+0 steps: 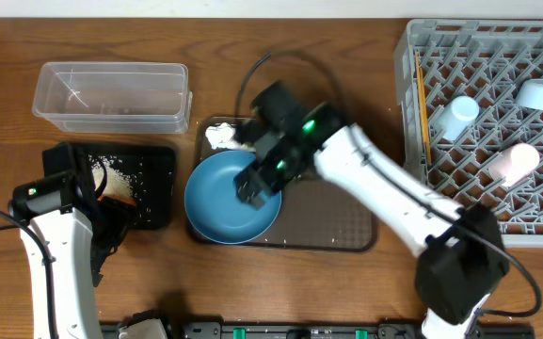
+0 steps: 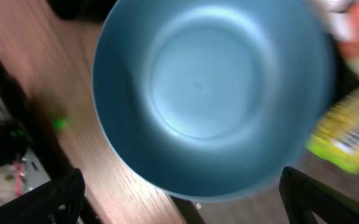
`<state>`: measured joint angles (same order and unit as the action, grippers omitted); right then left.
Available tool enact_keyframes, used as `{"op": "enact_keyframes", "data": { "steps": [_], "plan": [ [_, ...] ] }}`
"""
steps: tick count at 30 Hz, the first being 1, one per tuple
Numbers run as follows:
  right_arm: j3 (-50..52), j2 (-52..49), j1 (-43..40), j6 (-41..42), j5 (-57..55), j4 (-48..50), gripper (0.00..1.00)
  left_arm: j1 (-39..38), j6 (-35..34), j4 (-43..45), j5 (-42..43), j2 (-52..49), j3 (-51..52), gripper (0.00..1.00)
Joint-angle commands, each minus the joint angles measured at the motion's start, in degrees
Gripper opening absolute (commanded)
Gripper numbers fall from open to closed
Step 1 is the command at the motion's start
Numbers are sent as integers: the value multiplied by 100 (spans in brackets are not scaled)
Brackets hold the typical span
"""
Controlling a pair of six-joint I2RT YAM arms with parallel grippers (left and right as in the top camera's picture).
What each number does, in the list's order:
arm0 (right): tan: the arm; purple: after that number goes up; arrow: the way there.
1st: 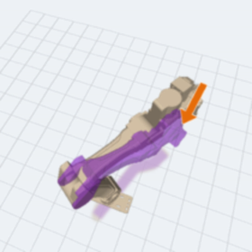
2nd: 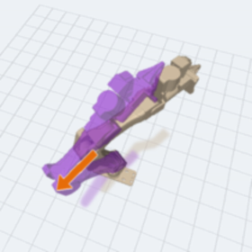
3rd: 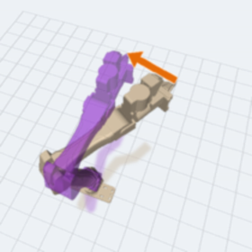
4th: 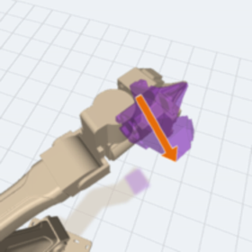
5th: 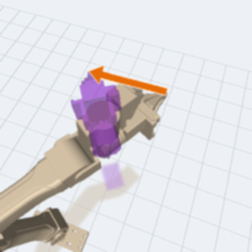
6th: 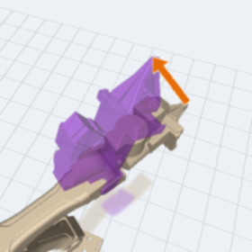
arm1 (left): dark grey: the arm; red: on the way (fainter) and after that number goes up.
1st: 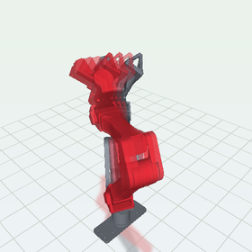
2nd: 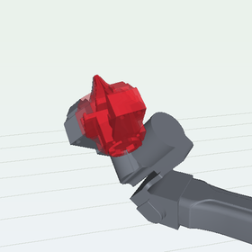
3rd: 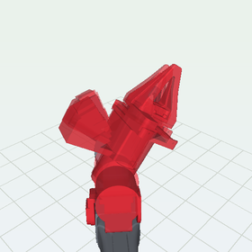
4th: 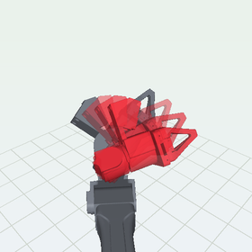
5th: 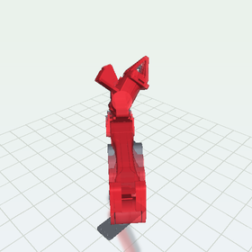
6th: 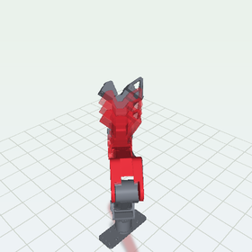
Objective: Sort waste into correct bins and load items into the dishwasher rack
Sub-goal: 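Move the right gripper to the blue plate and grasp its rim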
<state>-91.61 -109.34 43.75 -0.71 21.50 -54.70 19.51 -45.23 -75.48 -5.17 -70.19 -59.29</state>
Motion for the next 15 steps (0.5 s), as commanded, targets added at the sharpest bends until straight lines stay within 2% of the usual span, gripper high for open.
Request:
{"op": "enact_keyframes", "data": {
  "steps": [1, 12, 15],
  "plan": [
    [332, -9, 321, -170, -315, 245, 99, 35, -96, -33, -133, -17, -57, 98],
    [702, -17, 1067, -168, -328, 625, 99, 35, -96, -33, -133, -17, -57, 98],
    [702, -20, 1270, -173, -507, 721, 89, 35, -96, -33, -133, -17, -57, 98]
  ]
}}
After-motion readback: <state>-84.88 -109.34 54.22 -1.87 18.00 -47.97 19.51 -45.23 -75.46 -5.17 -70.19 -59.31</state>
